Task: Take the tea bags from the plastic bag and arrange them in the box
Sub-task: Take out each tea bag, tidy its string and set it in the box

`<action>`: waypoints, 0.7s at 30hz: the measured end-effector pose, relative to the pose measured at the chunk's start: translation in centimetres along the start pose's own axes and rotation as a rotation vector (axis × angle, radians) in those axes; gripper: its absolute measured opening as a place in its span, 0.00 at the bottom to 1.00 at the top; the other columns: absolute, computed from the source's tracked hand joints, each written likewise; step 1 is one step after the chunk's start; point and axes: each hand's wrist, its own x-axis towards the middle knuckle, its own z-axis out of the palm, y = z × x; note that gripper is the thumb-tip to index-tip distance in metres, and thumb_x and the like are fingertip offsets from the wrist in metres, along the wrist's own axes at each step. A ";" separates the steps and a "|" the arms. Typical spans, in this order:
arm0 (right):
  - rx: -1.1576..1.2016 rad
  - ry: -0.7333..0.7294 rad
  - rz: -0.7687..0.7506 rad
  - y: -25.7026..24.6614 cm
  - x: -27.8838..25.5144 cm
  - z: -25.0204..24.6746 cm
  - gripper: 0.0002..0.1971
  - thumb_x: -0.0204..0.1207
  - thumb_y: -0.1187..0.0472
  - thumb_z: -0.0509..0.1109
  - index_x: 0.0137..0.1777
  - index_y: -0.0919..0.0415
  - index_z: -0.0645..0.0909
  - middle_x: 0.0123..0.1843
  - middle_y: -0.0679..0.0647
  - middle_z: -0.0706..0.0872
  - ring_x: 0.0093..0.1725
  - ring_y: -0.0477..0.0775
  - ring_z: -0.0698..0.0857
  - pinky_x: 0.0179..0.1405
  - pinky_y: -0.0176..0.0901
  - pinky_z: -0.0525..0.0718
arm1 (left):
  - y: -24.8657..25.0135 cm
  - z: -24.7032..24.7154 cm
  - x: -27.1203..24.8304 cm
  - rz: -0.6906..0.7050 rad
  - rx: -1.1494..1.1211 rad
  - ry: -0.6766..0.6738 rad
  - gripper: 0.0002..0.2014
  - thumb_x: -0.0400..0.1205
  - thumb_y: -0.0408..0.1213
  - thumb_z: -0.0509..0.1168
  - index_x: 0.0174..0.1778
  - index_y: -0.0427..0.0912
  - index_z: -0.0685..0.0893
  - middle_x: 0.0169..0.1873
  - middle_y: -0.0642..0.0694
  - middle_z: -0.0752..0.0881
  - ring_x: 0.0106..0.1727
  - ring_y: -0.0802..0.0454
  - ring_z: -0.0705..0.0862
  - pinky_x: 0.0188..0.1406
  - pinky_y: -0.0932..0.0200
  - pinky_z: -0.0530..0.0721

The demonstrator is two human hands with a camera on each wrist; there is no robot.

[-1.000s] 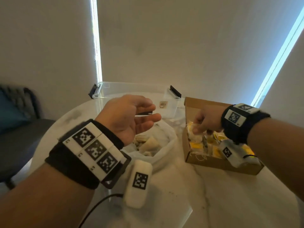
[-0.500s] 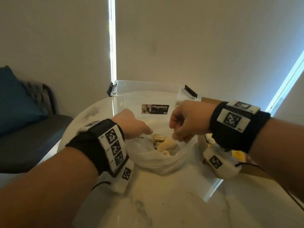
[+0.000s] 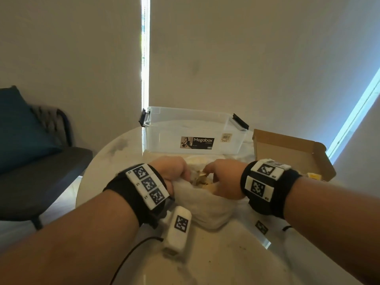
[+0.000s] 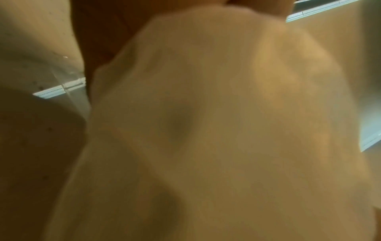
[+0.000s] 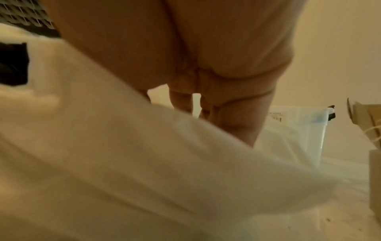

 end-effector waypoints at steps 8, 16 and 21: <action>0.043 0.002 -0.010 -0.4 0.4 0.8 0.15 0.81 0.61 0.65 0.64 0.48 0.85 0.52 0.51 0.88 0.53 0.57 0.86 0.60 0.50 0.86 | -0.5 1.5 0.3 0.187 -0.257 0.017 0.32 0.52 0.31 0.69 0.55 0.32 0.81 0.49 0.34 0.82 0.48 0.34 0.83 0.67 0.29 0.79; 0.051 0.044 0.005 0.1 -0.3 0.8 0.16 0.81 0.63 0.67 0.67 0.52 0.85 0.54 0.49 0.88 0.52 0.54 0.85 0.60 0.47 0.85 | -0.8 1.5 0.7 0.163 -0.156 0.099 0.41 0.45 0.30 0.70 0.60 0.31 0.82 0.60 0.30 0.85 0.61 0.27 0.85 0.64 0.31 0.82; 0.038 0.029 -0.007 0.5 0.0 0.7 0.12 0.78 0.63 0.72 0.59 0.51 0.88 0.48 0.49 0.88 0.50 0.54 0.86 0.56 0.46 0.86 | -0.8 2.2 0.6 0.196 -0.032 0.118 0.31 0.42 0.29 0.67 0.45 0.32 0.81 0.50 0.30 0.83 0.54 0.29 0.86 0.62 0.32 0.84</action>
